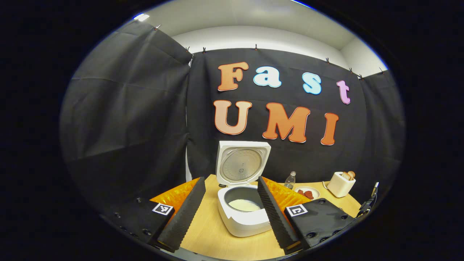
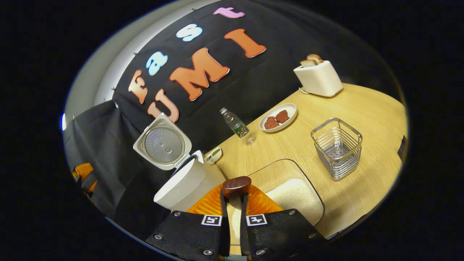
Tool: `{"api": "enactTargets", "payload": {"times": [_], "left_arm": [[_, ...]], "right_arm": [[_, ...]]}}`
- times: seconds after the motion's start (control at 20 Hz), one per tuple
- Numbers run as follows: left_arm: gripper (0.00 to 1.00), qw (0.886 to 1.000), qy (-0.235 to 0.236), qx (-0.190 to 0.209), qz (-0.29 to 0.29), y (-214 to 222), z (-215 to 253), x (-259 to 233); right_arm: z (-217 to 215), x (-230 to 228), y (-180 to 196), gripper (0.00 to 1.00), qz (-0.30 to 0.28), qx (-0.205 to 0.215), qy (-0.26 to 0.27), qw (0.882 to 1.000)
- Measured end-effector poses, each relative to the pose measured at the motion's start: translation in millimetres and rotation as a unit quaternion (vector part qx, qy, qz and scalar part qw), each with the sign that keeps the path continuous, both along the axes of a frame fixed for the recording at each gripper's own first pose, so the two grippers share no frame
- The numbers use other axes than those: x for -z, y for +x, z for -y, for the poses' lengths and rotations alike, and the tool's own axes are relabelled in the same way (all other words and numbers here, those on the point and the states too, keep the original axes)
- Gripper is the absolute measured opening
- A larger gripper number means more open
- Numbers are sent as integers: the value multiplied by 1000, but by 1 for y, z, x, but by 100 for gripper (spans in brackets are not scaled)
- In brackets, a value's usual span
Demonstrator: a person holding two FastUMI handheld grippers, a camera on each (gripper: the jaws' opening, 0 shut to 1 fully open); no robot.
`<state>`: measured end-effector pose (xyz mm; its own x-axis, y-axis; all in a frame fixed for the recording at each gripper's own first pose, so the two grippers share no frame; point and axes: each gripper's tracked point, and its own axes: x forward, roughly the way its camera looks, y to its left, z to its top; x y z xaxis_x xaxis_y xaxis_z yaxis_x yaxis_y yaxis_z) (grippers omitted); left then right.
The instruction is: Close the left gripper, press the button to open the rice cooker; take a wooden spoon from the chopstick holder with the right hand, scoop a spoonful of rice and pour it into the rice cooker, then put the wooden spoon back into the chopstick holder.
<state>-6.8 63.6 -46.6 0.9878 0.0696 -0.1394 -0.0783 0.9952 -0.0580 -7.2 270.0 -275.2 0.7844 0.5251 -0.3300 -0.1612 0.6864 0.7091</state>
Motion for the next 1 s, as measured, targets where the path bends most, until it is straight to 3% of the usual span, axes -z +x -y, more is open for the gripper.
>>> {"api": "enactTargets", "payload": {"times": [0.2, 0.25, 0.3, 0.35, 0.75, 1.0], "left_arm": [[100, 1000, -3, 2, 8, 3, -1, -8], [93, 1000, -4, 4, 10, 5, 1, -10], [93, 1000, -3, 5, 12, 5, 2, -11], [98, 1000, 0, 6, 15, 5, 1, -14], [98, 1000, 19, 2, 17, 6, -7, -17], [98, 999, 37, 2, 6, 9, -8, -6]], "right_arm": [[14, 18, 11, 10, -77, 52, 86, 992], [18, 22, 13, 10, -97, 61, 106, 988], [21, 26, 14, 10, -113, 69, 126, 983], [22, 26, 15, 10, -120, 75, 143, 980], [32, 3, 26, 10, -155, 98, 218, 959], [31, -35, 32, 10, -143, 99, 232, 957]]}}
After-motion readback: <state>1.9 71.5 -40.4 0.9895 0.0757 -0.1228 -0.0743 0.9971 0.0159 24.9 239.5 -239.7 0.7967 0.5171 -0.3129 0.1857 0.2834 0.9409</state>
